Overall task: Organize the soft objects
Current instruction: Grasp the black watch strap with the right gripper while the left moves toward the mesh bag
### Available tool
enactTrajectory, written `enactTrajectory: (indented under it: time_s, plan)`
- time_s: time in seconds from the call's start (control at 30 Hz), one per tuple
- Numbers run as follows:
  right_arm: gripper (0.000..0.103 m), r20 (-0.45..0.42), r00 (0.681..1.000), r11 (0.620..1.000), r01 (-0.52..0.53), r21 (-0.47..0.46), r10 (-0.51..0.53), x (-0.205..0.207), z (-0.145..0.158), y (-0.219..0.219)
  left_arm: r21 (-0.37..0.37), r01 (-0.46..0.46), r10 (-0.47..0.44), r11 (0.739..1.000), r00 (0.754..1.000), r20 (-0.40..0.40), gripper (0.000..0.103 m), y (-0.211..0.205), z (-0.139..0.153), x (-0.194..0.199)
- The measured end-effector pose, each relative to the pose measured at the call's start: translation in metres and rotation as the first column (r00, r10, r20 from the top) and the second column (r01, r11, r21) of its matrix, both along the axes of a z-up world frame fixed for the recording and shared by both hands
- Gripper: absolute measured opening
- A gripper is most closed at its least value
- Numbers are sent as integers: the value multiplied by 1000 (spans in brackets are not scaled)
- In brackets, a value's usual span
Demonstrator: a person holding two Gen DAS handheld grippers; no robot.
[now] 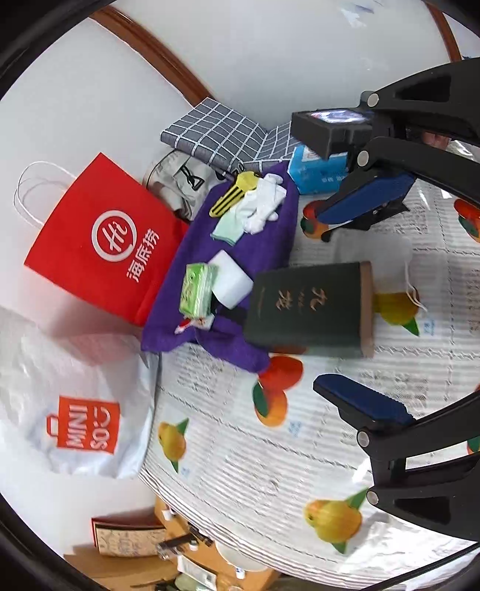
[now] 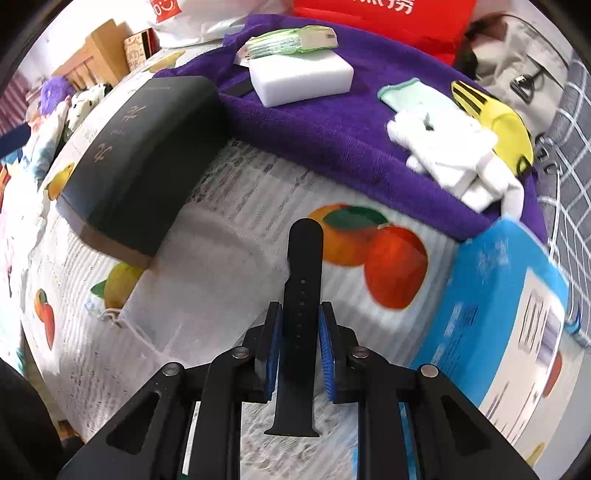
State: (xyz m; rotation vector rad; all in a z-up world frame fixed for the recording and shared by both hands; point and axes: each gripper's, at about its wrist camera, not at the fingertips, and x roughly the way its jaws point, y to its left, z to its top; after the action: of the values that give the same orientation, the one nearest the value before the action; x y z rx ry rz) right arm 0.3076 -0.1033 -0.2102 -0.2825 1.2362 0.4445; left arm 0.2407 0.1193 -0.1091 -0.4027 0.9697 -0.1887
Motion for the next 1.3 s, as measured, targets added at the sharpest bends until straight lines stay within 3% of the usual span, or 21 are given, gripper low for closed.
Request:
enactTrajectory:
  time_s: [0.43, 0.5, 0.67, 0.73, 0.8, 1.07, 1.3]
  plan:
    - [21, 0, 993, 993, 115, 23, -115, -104, -5, -26, -6, -17, 16, 1000, 999, -51, 82, 10, -22, -39]
    - [29, 6, 991, 991, 135, 24, -135, -116, -5, -31, -9, -17, 16, 1000, 998, -58, 82, 10, -25, -44]
    - [32, 103, 976, 980, 186, 75, -194, -134, -11, -39, 9, -11, 12, 1000, 998, -67, 82, 7, -31, -53]
    - [31, 139, 969, 977, 193, 88, -204, -145, -11, -49, 18, -6, 8, 1000, 997, -83, 82, 2, -36, -53]
    - [21, 178, 961, 975, 192, 111, -210, -141, -12, -48, 28, 10, -7, 1000, 995, -99, 82, -7, -43, -51]
    - [20, 165, 945, 934, 232, 270, -282, -152, -7, -69, 116, 96, -80, 989, 988, -135, 82, -58, -70, -35]
    - [20, 212, 920, 924, 267, 275, -329, -168, -1, -93, 194, 151, -124, 969, 981, -147, 82, -102, -94, -19]
